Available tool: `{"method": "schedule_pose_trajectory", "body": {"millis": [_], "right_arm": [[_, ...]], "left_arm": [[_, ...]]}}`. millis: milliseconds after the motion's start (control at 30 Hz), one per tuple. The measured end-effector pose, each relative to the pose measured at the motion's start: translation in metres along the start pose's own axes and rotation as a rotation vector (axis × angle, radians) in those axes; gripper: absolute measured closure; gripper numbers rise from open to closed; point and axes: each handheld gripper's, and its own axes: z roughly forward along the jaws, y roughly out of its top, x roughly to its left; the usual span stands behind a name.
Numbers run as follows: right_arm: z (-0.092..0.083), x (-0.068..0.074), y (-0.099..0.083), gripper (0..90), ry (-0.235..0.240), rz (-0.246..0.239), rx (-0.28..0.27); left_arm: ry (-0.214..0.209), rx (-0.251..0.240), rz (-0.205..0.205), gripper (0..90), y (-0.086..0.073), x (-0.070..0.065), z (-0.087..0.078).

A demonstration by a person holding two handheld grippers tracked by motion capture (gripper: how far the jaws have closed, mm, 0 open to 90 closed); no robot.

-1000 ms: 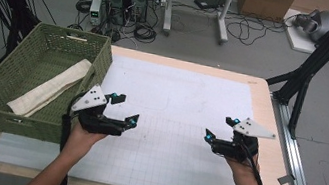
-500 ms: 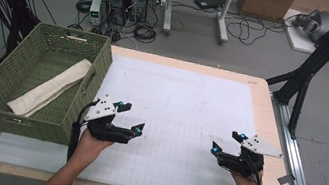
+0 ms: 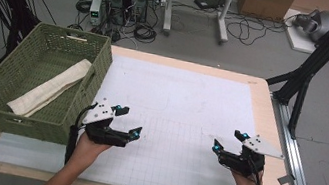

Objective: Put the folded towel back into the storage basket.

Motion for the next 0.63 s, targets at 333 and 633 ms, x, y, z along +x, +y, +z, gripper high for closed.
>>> {"method": "schedule_pose_trajectory", "body": {"millis": [333, 633], "right_arm": [[0.0032, 0.0016, 0.0028, 17.2, -0.004, -0.002, -0.002], [0.0039, 0.001, 0.0028, 17.3, -0.009, -0.007, 0.0]], "left_arm": [[0.011, -0.005, -0.013, 18.3, -0.0005, 0.0019, -0.0036], [0.008, -0.006, -0.011, 18.3, 0.0003, -0.0003, -0.0005]]}}
